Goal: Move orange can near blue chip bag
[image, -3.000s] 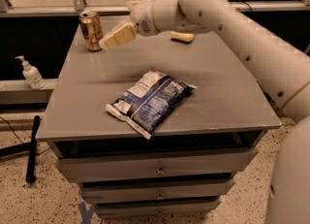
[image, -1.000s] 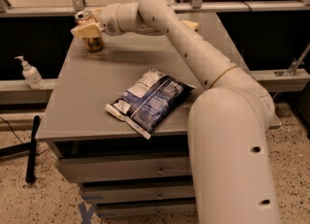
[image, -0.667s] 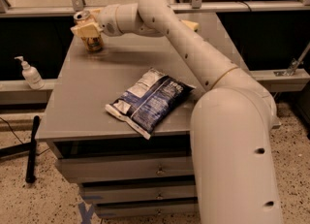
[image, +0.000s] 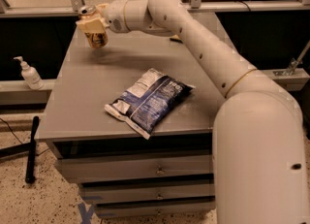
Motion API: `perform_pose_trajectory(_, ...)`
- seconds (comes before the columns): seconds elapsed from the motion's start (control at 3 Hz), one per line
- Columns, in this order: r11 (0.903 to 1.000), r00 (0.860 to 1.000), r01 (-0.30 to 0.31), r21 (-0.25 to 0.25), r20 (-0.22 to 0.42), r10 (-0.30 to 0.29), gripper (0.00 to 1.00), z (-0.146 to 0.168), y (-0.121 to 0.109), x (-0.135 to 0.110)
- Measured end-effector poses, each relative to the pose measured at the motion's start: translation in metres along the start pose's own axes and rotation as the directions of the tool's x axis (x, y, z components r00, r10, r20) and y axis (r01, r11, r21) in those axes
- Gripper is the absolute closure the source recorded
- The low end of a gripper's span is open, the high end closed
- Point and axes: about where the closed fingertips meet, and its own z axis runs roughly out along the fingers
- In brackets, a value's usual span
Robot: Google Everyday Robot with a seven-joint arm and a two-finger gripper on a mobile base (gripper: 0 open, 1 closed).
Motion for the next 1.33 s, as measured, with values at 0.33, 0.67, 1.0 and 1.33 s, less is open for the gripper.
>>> perform_pose_trajectory(0.33, 0.999, 0.999, -0.001, 0.044, 0.036, -0.001, 1.0, -0.039, 0.005, -0.02)
perform_pose_trajectory(0.67, 0.9964, 0.999, -0.016, 0.083, 0.053, 0.011, 1.0, -0.085, 0.02, -0.037)
perform_pose_trajectory(1.0, 0.9861, 0.999, -0.043, 0.161, 0.028, 0.039, 1.0, -0.157, 0.042, -0.031)
perform_pose_trajectory(1.33, 0.9874, 0.999, -0.041, 0.153, 0.031, 0.036, 1.0, -0.152, 0.043, -0.034)
